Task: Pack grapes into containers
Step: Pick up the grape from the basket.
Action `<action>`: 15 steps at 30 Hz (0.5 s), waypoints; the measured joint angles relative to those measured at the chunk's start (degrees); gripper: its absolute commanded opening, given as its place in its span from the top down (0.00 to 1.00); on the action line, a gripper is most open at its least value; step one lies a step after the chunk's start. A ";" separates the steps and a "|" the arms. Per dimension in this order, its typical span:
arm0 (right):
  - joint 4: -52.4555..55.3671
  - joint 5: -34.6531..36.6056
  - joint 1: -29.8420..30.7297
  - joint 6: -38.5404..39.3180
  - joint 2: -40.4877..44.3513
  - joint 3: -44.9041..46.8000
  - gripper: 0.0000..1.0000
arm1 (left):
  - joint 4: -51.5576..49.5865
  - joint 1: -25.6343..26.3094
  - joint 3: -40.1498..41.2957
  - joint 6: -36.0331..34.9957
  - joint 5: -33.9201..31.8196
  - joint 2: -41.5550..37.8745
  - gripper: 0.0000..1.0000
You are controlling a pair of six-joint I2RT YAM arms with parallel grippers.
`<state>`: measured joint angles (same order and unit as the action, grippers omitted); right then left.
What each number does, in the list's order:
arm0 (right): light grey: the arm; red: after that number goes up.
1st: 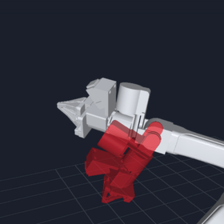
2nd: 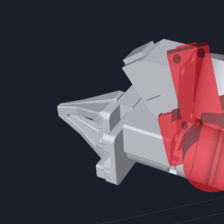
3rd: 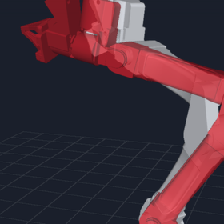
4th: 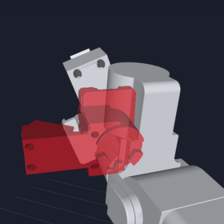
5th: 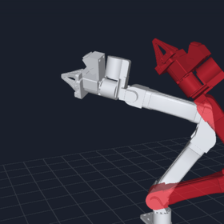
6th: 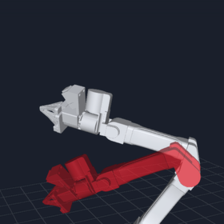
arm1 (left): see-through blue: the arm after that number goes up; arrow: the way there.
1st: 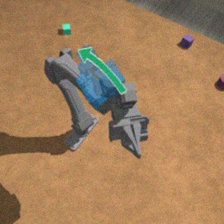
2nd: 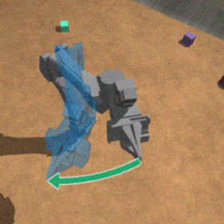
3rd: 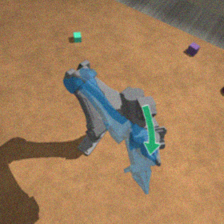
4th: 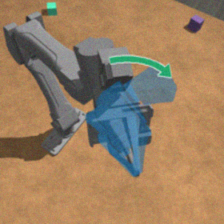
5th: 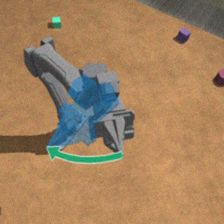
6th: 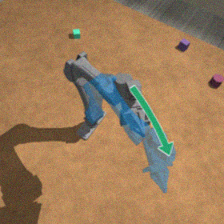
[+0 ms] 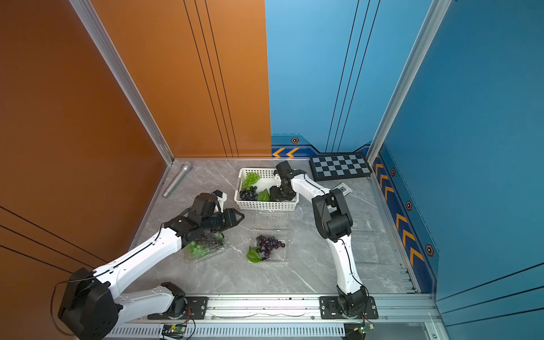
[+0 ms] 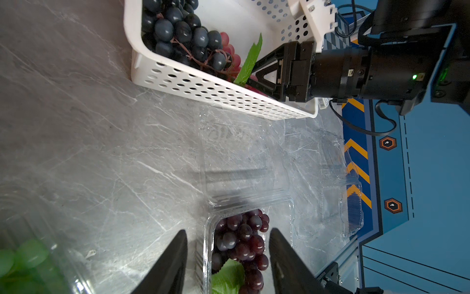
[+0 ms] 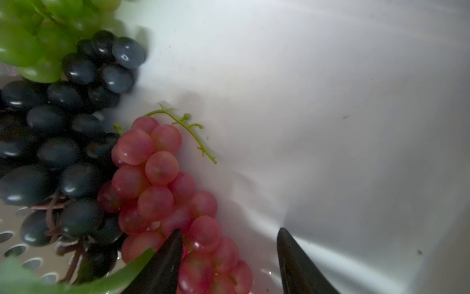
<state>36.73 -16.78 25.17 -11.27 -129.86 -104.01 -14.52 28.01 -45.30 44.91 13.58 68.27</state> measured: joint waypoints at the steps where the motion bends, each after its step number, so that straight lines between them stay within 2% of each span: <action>1: 0.37 0.00 0.02 0.15 -0.20 -0.39 0.38 | 0.02 0.00 0.00 0.02 0.00 0.00 0.47; 5: 1.75 -0.02 0.02 0.72 -0.68 -1.64 0.38 | 0.07 -0.22 0.00 0.02 0.02 0.00 0.47; 7: 2.40 -0.02 0.04 1.01 -1.33 -2.62 0.42 | 0.09 -0.33 0.00 0.02 0.02 0.00 0.47; 9: 3.06 -0.28 0.07 1.25 -2.05 -3.50 0.49 | 0.11 -0.33 0.00 0.00 0.02 0.00 0.47; 15: 4.07 -1.66 0.44 2.16 -2.97 -5.14 0.80 | 0.13 -0.37 0.00 0.02 0.02 0.00 0.47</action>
<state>40.80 -18.44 25.61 -9.10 -132.84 -109.14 -14.39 27.64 -45.30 44.93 13.61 68.27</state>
